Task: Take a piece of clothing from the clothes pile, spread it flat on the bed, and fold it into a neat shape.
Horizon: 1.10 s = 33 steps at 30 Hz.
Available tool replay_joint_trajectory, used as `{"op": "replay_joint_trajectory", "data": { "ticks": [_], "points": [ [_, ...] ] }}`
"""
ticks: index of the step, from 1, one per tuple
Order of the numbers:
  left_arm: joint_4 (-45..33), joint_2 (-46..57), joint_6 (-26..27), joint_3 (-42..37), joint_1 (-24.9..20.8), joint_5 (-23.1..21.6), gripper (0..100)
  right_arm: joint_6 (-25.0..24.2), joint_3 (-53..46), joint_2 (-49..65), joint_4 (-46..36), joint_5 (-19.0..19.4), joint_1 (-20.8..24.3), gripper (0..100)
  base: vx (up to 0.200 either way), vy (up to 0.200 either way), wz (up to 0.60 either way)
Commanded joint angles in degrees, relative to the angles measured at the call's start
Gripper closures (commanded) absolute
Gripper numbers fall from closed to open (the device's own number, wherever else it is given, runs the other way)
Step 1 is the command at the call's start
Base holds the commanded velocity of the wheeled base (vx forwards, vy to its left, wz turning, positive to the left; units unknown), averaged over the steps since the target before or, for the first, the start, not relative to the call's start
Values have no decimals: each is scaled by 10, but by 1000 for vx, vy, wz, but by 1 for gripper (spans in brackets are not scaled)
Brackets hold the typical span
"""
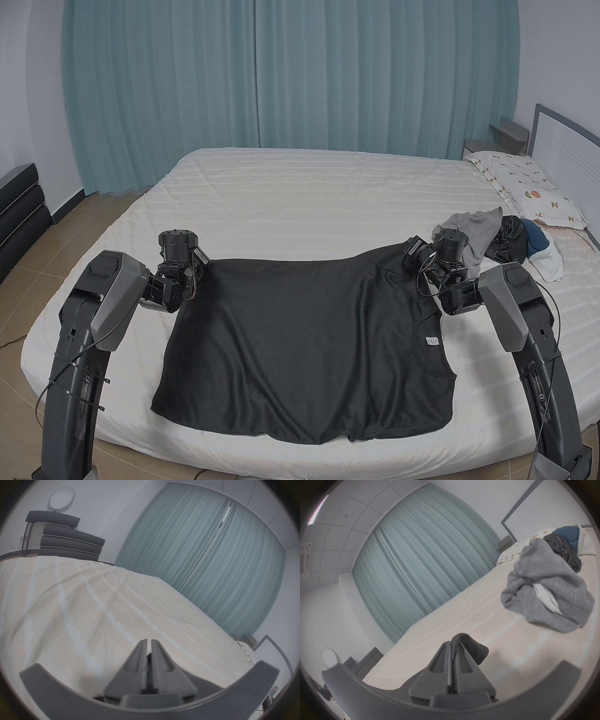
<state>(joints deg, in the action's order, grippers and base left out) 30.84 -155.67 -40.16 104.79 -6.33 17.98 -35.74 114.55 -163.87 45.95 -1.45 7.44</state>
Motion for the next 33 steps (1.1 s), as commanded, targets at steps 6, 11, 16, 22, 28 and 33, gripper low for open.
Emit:
{"op": "replay_joint_trajectory", "data": {
  "ticks": [6,11,16,22,28,33],
  "points": [
    [-11,-9,1,-5,0,-2,0,-1,0,-20,-19,-1,1,0,0,0,0],
    [-7,47,-1,-91,7,-9,0,-20,-76,42,-8,-3,-18,0,0,0,0],
    [29,147,-6,-237,18,-66,0,-75,-249,163,25,25,-38,0,0,0,0],
    [68,275,-68,-423,22,-114,0,-77,-464,292,53,47,-55,0,0,0,0],
    [138,363,-106,-628,18,-159,0,-87,-683,413,69,58,-53,0,0,0,0],
    [198,428,-128,-756,1,-160,0,-86,-837,493,92,112,-59,0,0,0,0]
  ]
}}
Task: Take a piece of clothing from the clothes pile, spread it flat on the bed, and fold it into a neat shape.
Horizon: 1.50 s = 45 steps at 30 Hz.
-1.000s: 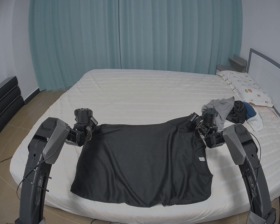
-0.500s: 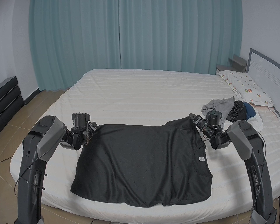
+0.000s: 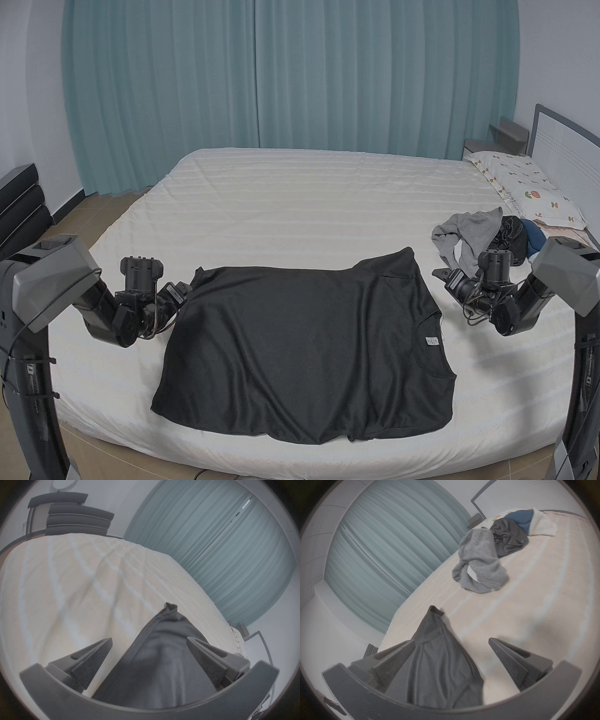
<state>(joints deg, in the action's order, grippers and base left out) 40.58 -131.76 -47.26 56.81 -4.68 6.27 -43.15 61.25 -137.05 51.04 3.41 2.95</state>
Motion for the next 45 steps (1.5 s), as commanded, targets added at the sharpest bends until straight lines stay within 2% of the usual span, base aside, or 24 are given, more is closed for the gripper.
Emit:
{"op": "replay_joint_trajectory", "data": {
  "ticks": [1,3,4,6,9,10,11,19,30,37,41,45],
  "points": [
    [103,200,-61,-296,-19,-42,0,-12,-330,234,49,78,-15,0,0,0,0],
    [103,201,-62,-298,-20,-42,0,-13,-334,236,50,80,-15,0,0,0,0],
    [104,228,-78,-334,-27,-42,0,-17,-388,245,70,114,-15,0,0,0,0],
    [106,235,-89,-351,-27,-43,0,-11,-409,238,78,128,-15,0,-200,0,0],
    [111,230,-93,-374,-22,-57,0,-10,-422,232,80,133,-12,0,-200,0,0],
    [124,222,-94,-389,-19,-90,0,-9,-423,227,75,134,-11,0,-200,0,0],
    [131,220,-95,-395,-18,-100,0,-10,-426,223,74,135,-11,0,-200,0,0],
    [146,216,-94,-421,-13,-107,0,11,-448,209,78,138,-8,0,-200,0,0],
    [146,199,-119,-416,-9,-108,0,16,-465,209,82,162,3,0,0,0,0],
    [175,135,-110,-413,-15,-96,0,16,-469,208,82,161,26,0,0,0,0],
    [273,74,-109,-413,-30,-59,0,16,-467,197,83,161,23,0,0,0,0],
    [312,46,-106,-408,-49,-39,0,18,-466,185,84,159,24,0,0,0,0]
  ]
}}
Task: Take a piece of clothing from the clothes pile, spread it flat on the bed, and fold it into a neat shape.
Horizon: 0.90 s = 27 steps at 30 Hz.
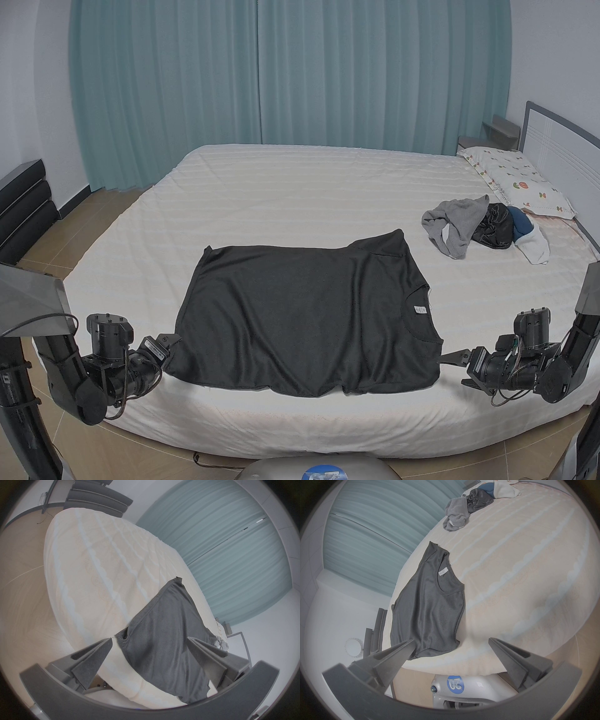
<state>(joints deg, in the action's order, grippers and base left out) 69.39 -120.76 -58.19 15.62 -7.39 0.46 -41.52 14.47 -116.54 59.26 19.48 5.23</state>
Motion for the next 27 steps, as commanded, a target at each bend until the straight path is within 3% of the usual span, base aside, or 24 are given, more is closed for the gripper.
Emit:
{"op": "replay_joint_trajectory", "data": {
  "ticks": [1,10,11,21,27],
  "points": [
    [23,-66,8,9,-24,23,0,0,3,-20,1,-1,2,0,0,0,0],
    [23,-80,17,28,-20,25,0,-1,6,-20,2,-1,1,0,0,0,0],
    [24,-81,17,28,-20,25,100,-1,6,-20,2,-1,1,0,0,0,0],
    [27,-83,17,18,-10,27,100,-1,9,-18,2,-6,7,0,0,0,0],
    [26,-61,18,7,1,29,100,-6,8,-36,49,-7,11,0,0,0,0]
  ]
}}
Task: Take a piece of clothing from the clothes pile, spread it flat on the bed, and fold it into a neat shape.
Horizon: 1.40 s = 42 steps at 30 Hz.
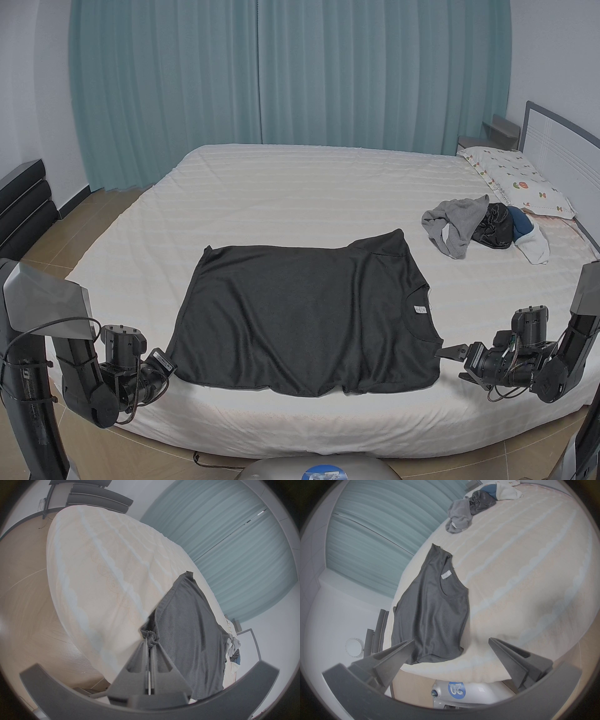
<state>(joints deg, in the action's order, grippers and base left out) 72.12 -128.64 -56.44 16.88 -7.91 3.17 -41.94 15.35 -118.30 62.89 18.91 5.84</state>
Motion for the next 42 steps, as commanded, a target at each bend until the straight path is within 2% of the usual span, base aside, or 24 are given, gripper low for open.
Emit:
{"op": "replay_joint_trajectory", "data": {
  "ticks": [1,8,15,16,25,32,35,42],
  "points": [
    [-1,18,0,-5,6,2,100,-2,-1,-18,13,-1,5,0,0,0,0],
    [-13,56,31,-22,10,8,100,0,29,-81,36,-34,15,0,0,0,0],
    [-12,57,56,-22,10,45,100,-3,57,-93,36,-36,24,0,0,0,0],
    [-12,57,56,-22,10,45,100,-3,57,-93,36,-36,24,100,0,0,0],
    [-12,63,56,-18,11,49,100,-1,101,-104,28,-54,32,100,0,0,0],
    [23,56,50,6,14,91,100,-3,176,-79,-3,-53,17,100,0,0,0],
    [54,39,36,21,15,98,100,-3,230,-71,-37,-54,18,100,0,0,0],
    [58,22,-19,49,23,100,100,-3,357,-95,-139,-54,22,100,0,0,0]
  ]
}}
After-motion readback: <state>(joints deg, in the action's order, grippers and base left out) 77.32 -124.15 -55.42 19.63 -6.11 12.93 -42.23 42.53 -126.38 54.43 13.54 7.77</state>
